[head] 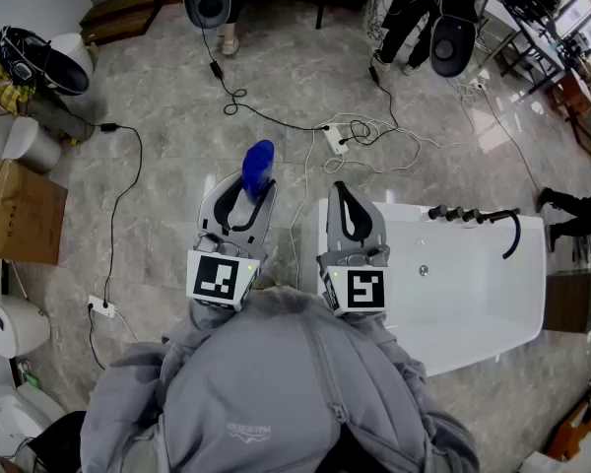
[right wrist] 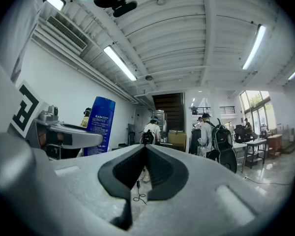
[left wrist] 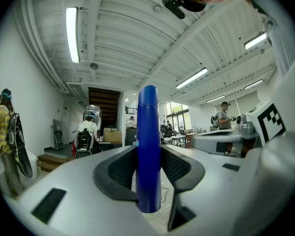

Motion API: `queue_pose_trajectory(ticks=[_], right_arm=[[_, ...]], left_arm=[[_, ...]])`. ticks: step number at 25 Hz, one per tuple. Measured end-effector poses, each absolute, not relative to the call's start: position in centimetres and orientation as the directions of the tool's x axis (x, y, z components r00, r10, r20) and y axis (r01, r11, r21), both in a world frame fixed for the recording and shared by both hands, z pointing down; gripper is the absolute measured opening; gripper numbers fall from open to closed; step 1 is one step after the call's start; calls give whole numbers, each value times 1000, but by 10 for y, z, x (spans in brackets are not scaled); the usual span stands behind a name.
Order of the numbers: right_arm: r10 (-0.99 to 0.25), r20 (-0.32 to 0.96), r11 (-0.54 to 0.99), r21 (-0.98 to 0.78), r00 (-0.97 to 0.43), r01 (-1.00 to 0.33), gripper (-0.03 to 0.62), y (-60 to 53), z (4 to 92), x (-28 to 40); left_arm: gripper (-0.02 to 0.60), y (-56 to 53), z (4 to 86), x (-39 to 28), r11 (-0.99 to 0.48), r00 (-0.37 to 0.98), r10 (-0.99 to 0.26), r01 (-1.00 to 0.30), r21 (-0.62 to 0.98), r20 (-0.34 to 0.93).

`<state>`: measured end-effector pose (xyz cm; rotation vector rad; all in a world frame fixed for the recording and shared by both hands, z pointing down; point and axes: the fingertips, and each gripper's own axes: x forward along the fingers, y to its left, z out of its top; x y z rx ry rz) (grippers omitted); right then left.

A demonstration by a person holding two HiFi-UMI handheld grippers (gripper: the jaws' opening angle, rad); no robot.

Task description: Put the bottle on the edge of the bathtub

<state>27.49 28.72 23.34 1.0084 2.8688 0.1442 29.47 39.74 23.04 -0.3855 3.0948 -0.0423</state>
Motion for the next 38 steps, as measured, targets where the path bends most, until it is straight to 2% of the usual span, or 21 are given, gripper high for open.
queue_pose_trajectory(ticks=[14,28,38], right_arm=[[633,-65,773,110,-771,625,3,298,231,277],[636,-51,771,73,-770,632,3,264,245,273],[600,-31,799,55,-799,598,3,255,257,226]], left_arm=[[149,411,233,296,969,-969,-244,-243,-36,-30],[149,386,235,300,975,-974,-222,-222,-10,-34],[149,387,238,254,967,-966,-254,-254,-6,-39]])
